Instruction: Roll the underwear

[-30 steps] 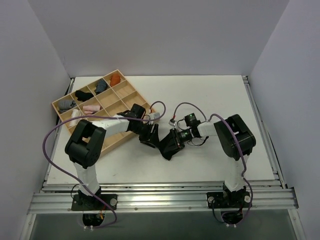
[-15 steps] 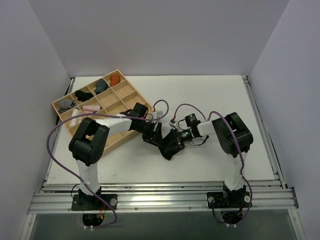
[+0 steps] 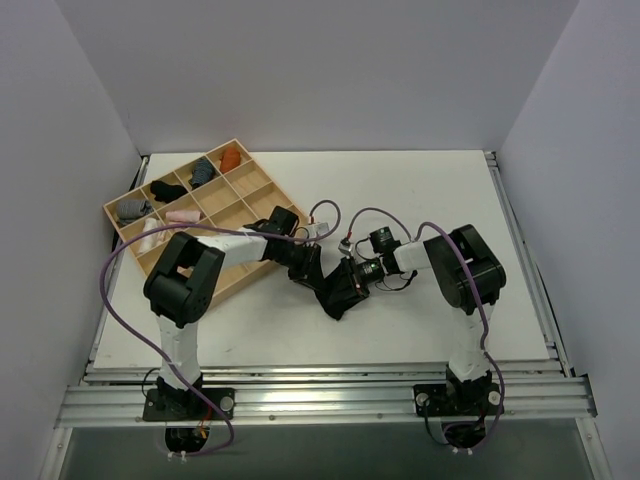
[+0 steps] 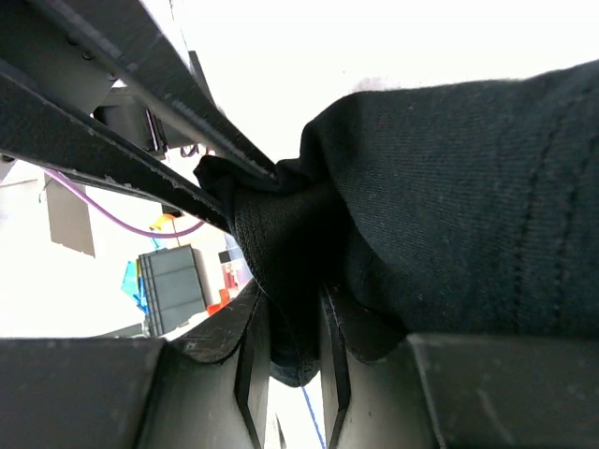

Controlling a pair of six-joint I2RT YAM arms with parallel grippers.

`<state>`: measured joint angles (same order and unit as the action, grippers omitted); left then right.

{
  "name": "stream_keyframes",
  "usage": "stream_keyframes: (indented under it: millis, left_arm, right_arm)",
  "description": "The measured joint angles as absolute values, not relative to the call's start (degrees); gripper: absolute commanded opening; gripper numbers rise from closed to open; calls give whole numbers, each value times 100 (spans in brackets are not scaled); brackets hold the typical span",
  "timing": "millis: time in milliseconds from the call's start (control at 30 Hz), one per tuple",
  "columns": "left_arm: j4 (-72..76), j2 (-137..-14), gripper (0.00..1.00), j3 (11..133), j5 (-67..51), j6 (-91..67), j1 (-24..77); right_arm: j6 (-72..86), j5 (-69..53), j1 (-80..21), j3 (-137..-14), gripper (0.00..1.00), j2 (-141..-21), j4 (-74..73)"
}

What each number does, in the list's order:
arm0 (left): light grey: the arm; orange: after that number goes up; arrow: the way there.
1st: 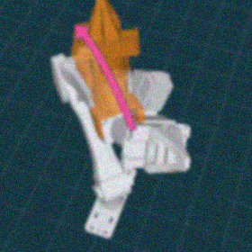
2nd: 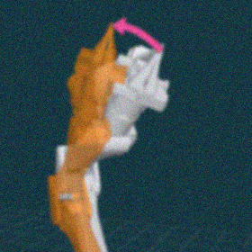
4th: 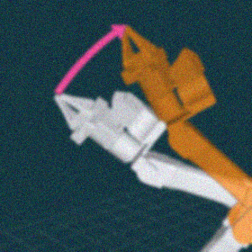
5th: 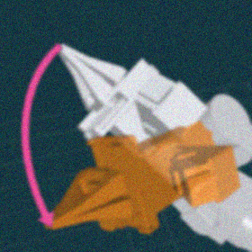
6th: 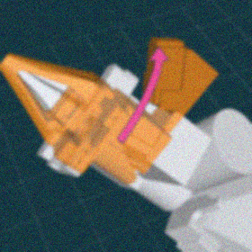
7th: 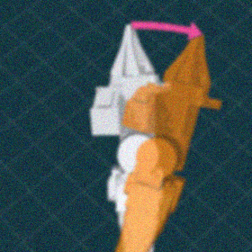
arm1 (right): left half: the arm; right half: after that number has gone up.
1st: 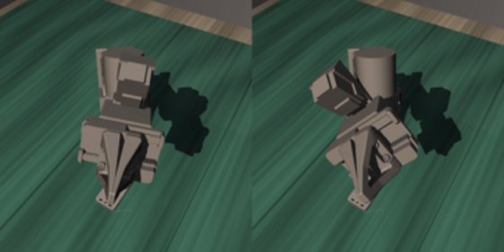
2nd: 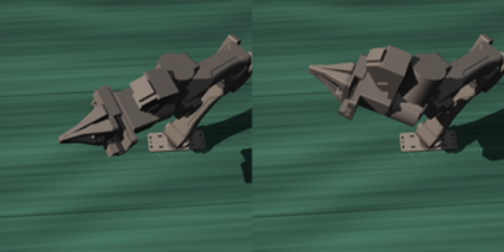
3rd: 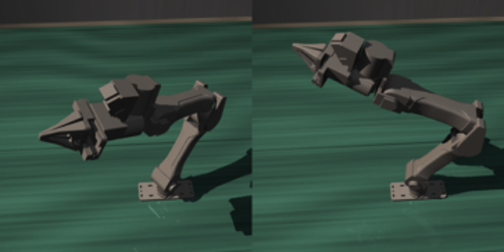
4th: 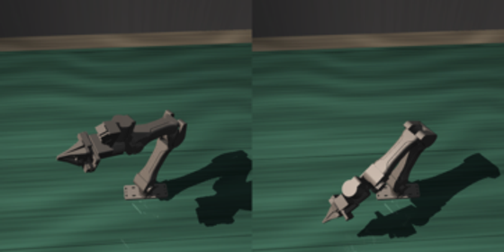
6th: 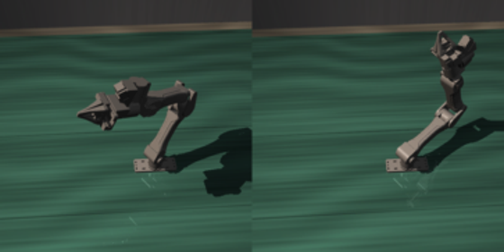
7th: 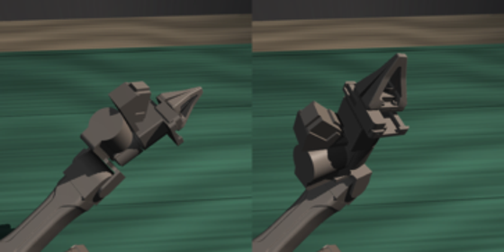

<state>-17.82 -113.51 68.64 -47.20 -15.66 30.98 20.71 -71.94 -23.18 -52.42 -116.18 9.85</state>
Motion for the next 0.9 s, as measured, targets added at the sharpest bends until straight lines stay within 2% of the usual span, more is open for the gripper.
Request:
stream_keyframes:
  millis: [133, 267, 333, 400, 433, 467, 500, 533, 567, 700, 767, 900]
  left_arm:
    - [-1981, -11469, 5, 7083, -4700, -1581, 3109]
    - [-2272, -11620, 2, 7354, -4657, -1590, 3109]
    - [-2388, -11695, 2, 7478, -4635, -1590, 3109]
    - [-2510, -11784, 3, 7620, -4617, -1590, 3109]
    - [-2554, -11819, 10, 7682, -4606, -1590, 3111]
    - [-2587, -11843, 14, 7725, -4582, -1594, 3116]
    - [-2617, -11850, 18, 7752, -4547, -1612, 3118]
    - [-2657, -11850, 34, 7767, -4495, -1640, 3120]
    - [-2716, -11850, 39, 7789, -4425, -1664, 3131]
    - [-3170, -11745, 43, 7924, -3610, -2309, 3164]
    - [-3402, -11544, 50, 7924, -3098, -2753, 3194]
    - [-3957, -11126, 50, 8060, -1922, -3662, 3212]
  right_arm:
    - [2248, -7057, -2324, -5240, 25, -11572, 976]
    - [2416, -6506, -2370, -5153, 29, -11264, 974]
    - [2447, -6154, -2394, -5113, 29, -11065, 947]
    - [2453, -5760, -2443, -5092, 20, -10853, 893]
    - [2462, -5618, -2456, -5059, 7, -10759, 899]
    - [2471, -5507, -2467, -5022, 3, -10680, 919]
    - [2512, -5408, -2475, -4980, 2, -10626, 945]
    - [2558, -5365, -2480, -4925, 0, -10602, 1015]
    - [2628, -5336, -2482, -4851, 0, -10589, 1120]
    - [3186, -5242, -2561, -4383, 0, -10460, 2016]
    - [3457, -5144, -2600, -4178, 0, -10412, 2545]
    - [3771, -5072, -2639, -3992, 0, -10414, 3094]
